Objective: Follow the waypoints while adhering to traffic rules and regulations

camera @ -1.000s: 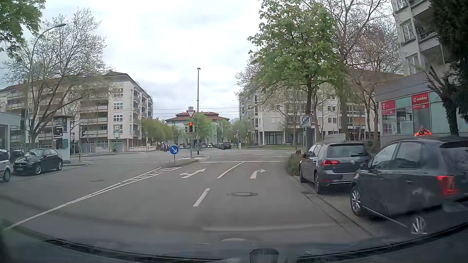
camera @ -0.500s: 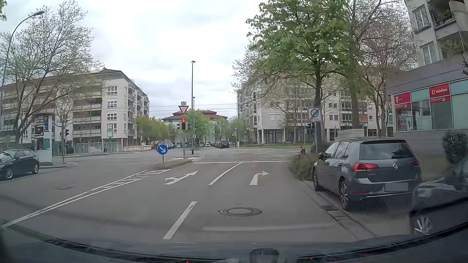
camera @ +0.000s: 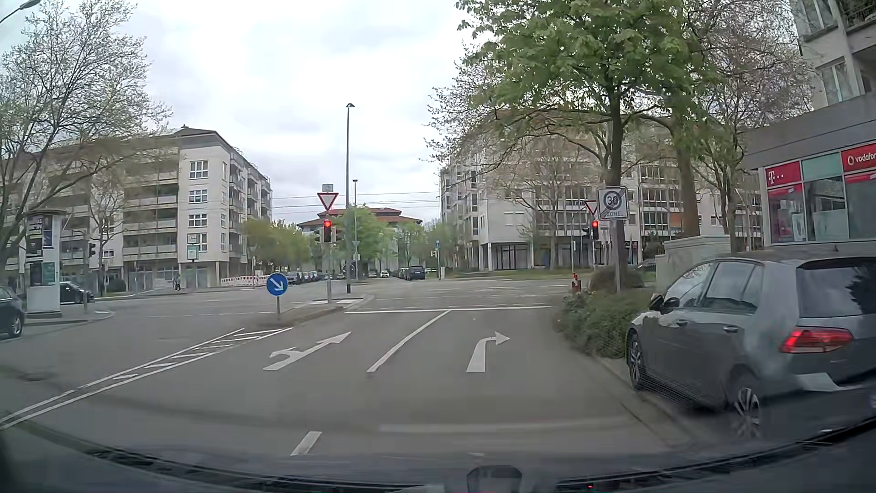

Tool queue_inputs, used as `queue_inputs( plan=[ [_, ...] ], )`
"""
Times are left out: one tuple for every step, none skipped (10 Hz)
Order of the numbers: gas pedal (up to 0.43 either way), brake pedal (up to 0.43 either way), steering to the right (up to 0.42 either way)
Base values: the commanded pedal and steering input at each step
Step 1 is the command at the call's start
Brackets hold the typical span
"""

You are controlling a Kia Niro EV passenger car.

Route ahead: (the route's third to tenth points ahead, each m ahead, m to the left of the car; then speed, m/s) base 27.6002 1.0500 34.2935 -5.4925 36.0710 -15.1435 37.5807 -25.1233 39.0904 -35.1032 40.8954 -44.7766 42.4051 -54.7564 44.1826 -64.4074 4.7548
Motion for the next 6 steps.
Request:
queue_inputs(
  plan=[
    [0.0, 0.0, 0.019],
    [0.0, 0.0, 0.02],
    [0.0, 0.0, 0.019],
    [0.0, 0.0, 0.019],
    [0.0, 0.0, 0.02],
    [0.0, 0.0, 0.021]
  ],
)
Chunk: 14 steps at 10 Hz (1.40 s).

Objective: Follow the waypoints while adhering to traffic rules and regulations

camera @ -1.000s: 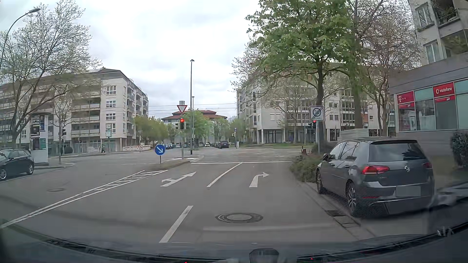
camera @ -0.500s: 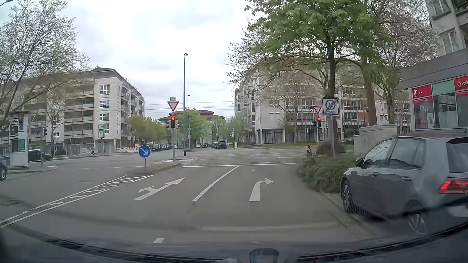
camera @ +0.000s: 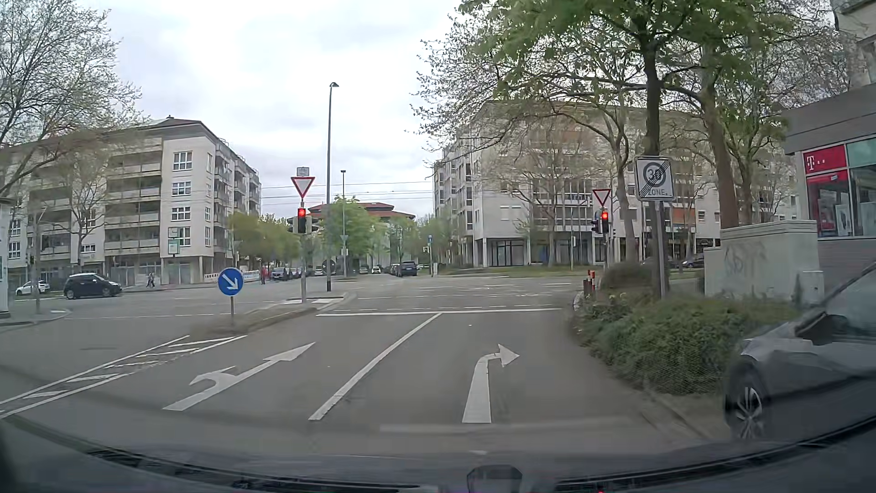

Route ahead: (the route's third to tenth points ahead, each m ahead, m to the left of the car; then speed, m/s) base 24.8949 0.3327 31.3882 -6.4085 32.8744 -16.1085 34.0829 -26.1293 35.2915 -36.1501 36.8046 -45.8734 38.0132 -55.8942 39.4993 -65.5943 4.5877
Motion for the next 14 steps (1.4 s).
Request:
queue_inputs(
  plan=[
    [0.0, 0.0, 0.021],
    [0.0, 0.0, 0.021],
    [0.0, 0.0, 0.022],
    [0.0, 0.0, 0.025],
    [0.0, 0.0, 0.028],
    [0.0, 0.0, 0.03],
    [0.0, 0.0, 0.034],
    [0.0, 0.006, 0.038],
    [0.0, 0.055, 0.04],
    [0.0, 0.085, 0.042],
    [0.0, 0.11, 0.045],
    [0.0, 0.128, 0.048],
    [0.0, 0.134, 0.05],
    [0.0, 0.14, 0.053]
  ],
)
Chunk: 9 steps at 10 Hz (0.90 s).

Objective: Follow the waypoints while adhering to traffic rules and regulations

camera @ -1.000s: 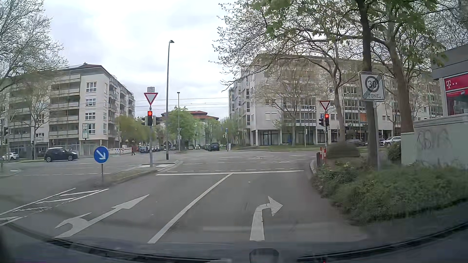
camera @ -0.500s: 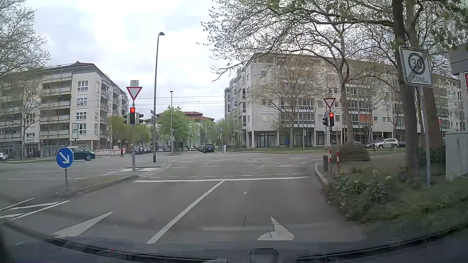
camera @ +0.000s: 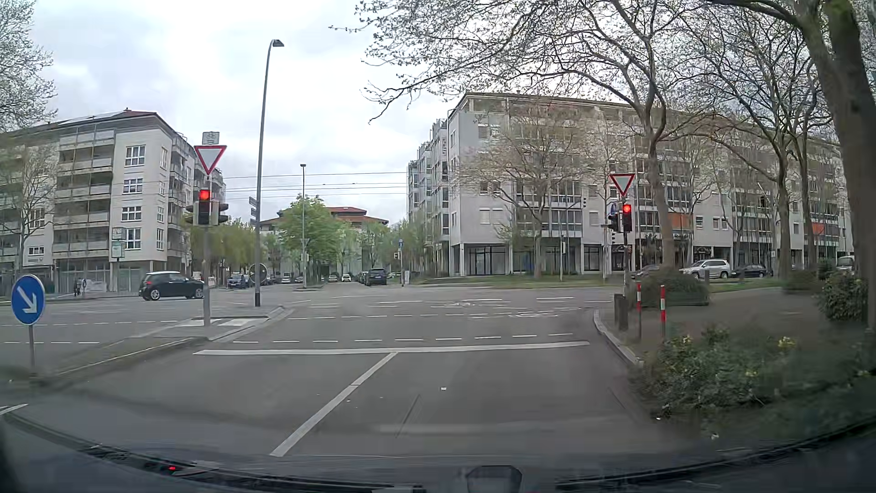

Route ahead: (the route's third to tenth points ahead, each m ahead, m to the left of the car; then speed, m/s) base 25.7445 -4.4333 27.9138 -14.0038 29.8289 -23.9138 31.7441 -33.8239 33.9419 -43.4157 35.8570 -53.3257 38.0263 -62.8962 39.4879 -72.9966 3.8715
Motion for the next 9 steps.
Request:
queue_inputs(
  plan=[
    [0.0, 0.146, 0.059],
    [0.0, 0.146, 0.059],
    [0.0, 0.159, 0.062],
    [0.0, 0.165, 0.066],
    [0.0, 0.171, 0.069],
    [0.0, 0.177, 0.069],
    [0.0, 0.183, 0.067],
    [0.0, 0.183, 0.068],
    [0.0, 0.195, 0.069]
  ],
)
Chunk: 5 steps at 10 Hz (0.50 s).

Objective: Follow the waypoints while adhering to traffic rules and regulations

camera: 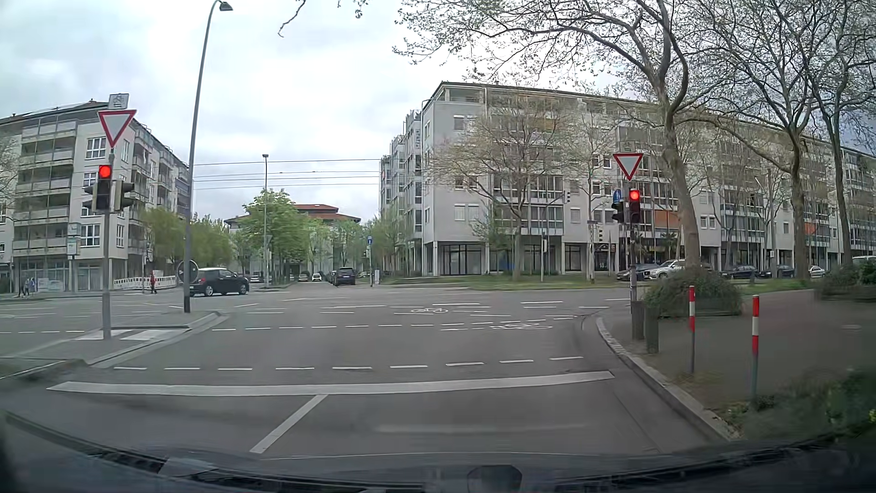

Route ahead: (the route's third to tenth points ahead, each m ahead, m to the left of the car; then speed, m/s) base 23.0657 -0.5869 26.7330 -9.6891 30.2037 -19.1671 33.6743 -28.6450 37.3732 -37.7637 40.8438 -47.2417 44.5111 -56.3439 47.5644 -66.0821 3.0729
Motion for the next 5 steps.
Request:
queue_inputs(
  plan=[
    [0.0, 0.201, 0.066],
    [0.0, 0.207, 0.061],
    [0.0, 0.213, 0.055],
    [0.0, 0.213, 0.051],
    [0.0, 0.213, 0.047]
  ],
)
